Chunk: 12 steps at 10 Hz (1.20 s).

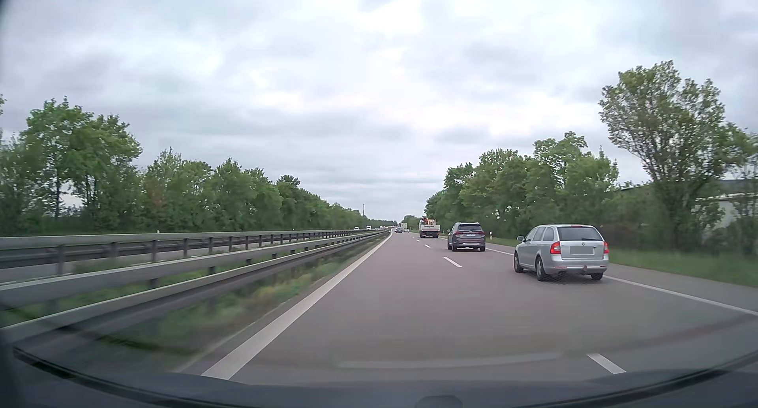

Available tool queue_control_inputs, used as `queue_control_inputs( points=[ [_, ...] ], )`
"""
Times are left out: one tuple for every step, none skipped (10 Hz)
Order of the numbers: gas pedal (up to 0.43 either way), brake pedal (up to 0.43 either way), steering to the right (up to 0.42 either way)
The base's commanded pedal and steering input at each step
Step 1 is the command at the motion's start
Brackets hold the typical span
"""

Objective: Follow the waypoints while adhering to traffic rules and regulations

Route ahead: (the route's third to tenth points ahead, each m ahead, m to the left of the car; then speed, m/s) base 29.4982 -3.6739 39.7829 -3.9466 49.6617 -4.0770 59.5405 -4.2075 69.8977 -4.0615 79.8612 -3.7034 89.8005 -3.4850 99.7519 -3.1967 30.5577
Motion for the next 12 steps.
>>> queue_control_inputs(
  points=[
    [0.299,0.000,0.001],
    [0.299,0.000,0.001],
    [0.299,0.000,0.001],
    [0.299,0.000,0.001],
    [0.299,0.000,0.001],
    [0.287,0.000,0.001],
    [0.287,0.000,0.001],
    [0.280,0.000,0.001],
    [0.260,0.000,0.000],
    [0.260,0.000,0.001],
    [0.260,0.000,0.000],
    [0.260,0.000,0.000]
  ],
)
